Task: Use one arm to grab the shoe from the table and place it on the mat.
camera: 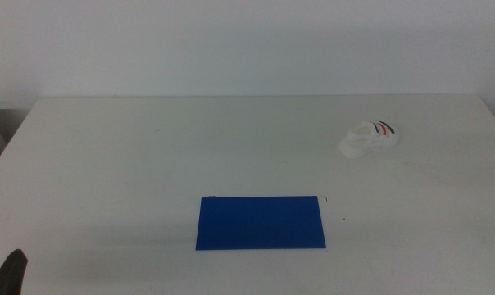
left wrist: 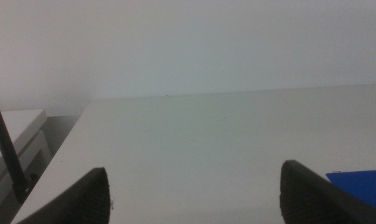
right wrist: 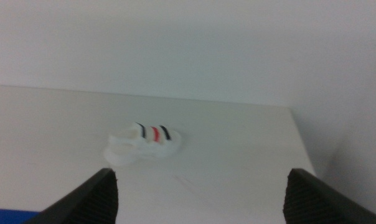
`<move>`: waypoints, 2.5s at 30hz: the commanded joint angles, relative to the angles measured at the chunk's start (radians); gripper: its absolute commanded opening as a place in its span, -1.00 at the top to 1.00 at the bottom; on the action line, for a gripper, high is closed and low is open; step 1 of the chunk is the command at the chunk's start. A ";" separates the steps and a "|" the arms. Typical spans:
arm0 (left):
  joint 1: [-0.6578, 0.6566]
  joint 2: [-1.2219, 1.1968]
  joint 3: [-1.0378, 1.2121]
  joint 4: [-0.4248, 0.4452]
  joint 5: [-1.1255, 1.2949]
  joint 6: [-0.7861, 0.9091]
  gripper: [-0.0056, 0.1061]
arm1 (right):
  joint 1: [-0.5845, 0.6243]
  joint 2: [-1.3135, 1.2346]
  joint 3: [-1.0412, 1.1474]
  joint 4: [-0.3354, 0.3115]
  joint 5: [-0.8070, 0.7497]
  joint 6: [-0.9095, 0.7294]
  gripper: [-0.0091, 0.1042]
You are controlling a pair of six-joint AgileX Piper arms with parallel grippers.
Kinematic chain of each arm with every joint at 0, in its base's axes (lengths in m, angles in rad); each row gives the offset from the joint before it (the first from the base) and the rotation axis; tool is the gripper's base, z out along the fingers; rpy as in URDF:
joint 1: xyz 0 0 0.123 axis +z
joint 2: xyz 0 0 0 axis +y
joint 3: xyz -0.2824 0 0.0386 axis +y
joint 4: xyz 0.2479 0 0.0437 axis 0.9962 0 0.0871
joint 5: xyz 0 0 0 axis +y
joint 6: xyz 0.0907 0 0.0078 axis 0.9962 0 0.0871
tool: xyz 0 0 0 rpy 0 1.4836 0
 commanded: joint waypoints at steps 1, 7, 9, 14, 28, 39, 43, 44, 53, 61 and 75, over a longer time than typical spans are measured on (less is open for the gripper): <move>-0.005 -0.013 0.007 -0.010 -0.082 -0.005 -0.78 | 0.028 0.070 -0.091 0.007 -0.076 -0.002 -0.78; -0.005 -0.013 0.007 -0.010 -0.082 -0.005 -0.78 | 0.137 0.241 -0.236 0.031 -0.072 -0.002 -0.78; -0.005 -0.013 0.007 -0.010 -0.082 -0.005 -0.78 | 0.161 0.309 -0.283 0.050 -0.071 -0.002 -0.78; -0.005 -0.013 0.007 -0.010 -0.082 -0.005 -0.78 | 0.208 0.480 -0.419 0.065 -0.010 0.014 -0.78; -0.005 -0.013 0.007 -0.010 -0.082 -0.005 -0.78 | 0.244 0.997 -1.048 -0.016 0.524 0.461 -0.78; -0.005 -0.013 0.007 -0.010 -0.082 -0.005 -0.78 | 0.290 1.277 -1.447 -0.146 0.780 0.868 -0.78; -0.005 -0.013 0.007 -0.010 -0.082 -0.005 -0.78 | 0.290 1.278 -1.447 -0.143 0.771 0.915 -0.78; -0.005 -0.013 0.007 -0.010 -0.082 -0.005 -0.78 | 0.290 1.278 -1.447 -0.143 0.770 0.915 -0.78; -0.005 -0.013 0.007 -0.010 -0.082 -0.005 -0.78 | 0.290 1.278 -1.447 -0.159 0.796 0.913 -0.78; -0.005 -0.013 0.007 -0.010 -0.082 -0.005 -0.78 | 0.288 1.278 -1.447 -0.233 0.804 0.931 -0.78; -0.005 -0.013 0.007 -0.010 -0.082 -0.005 -0.78 | 0.276 1.422 -1.607 -0.194 0.974 1.269 -0.78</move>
